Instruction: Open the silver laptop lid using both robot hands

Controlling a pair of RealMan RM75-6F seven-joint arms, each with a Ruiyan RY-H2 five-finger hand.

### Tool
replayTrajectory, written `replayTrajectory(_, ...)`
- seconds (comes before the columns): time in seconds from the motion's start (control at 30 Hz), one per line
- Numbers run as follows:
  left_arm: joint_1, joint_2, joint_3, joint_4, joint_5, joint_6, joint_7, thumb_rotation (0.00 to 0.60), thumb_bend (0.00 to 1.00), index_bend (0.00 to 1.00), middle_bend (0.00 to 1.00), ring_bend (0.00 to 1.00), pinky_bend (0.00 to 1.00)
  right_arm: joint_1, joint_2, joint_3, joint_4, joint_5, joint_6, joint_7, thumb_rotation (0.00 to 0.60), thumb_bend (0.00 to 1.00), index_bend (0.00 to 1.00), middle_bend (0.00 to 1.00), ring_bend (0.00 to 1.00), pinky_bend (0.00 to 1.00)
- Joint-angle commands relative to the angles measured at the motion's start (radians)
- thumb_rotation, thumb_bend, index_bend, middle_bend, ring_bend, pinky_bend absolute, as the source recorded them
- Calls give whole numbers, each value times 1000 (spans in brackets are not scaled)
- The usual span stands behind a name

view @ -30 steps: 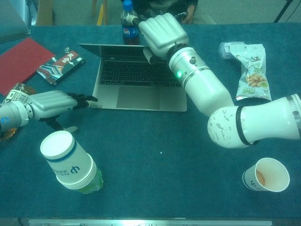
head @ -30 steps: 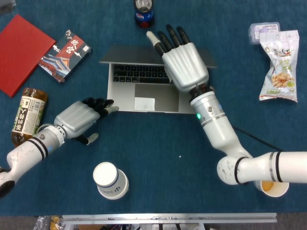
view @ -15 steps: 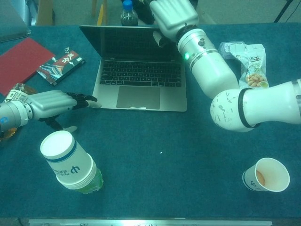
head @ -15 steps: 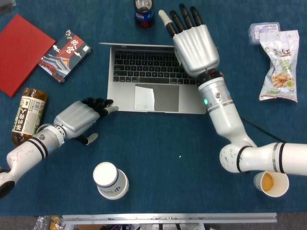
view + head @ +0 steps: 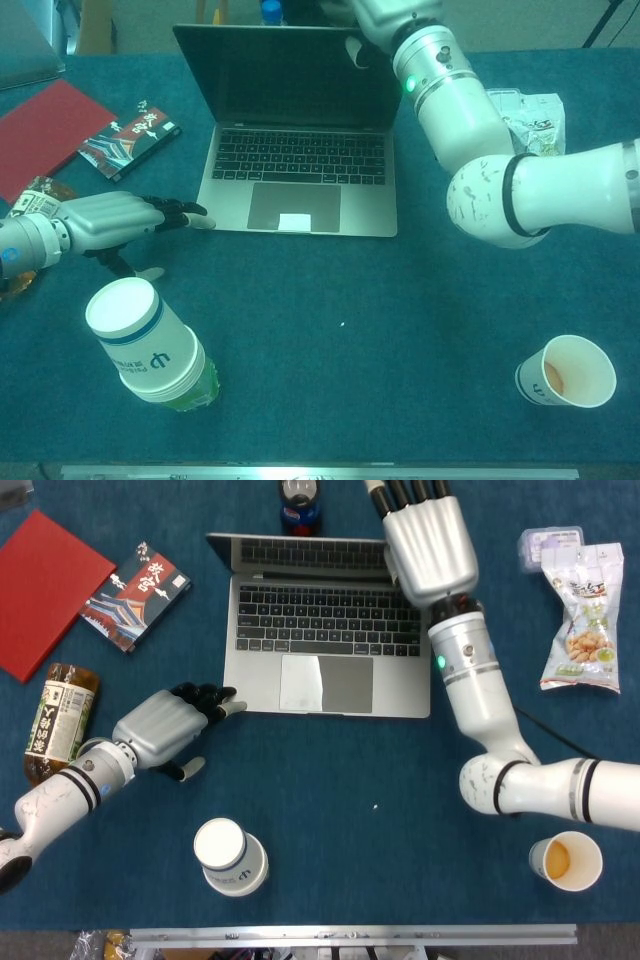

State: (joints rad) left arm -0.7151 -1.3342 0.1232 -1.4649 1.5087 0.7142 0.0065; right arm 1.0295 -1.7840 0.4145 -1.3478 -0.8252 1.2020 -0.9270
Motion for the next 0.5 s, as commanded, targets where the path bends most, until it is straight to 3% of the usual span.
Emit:
replayTrajectory(0.03, 0, 0, 0, 0, -1, 0, 0, 501, 416, 51, 0, 0, 56, 6, 3, 9, 19, 7, 1, 5, 600, 346, 87, 145, 11, 117)
replayTrajectory(0.5, 0, -1, 1, 0, -4, 0, 5, 500, 417, 51, 0, 0, 56, 27, 10, 26, 114, 36, -13, 21, 600, 274, 87, 145, 10, 117)
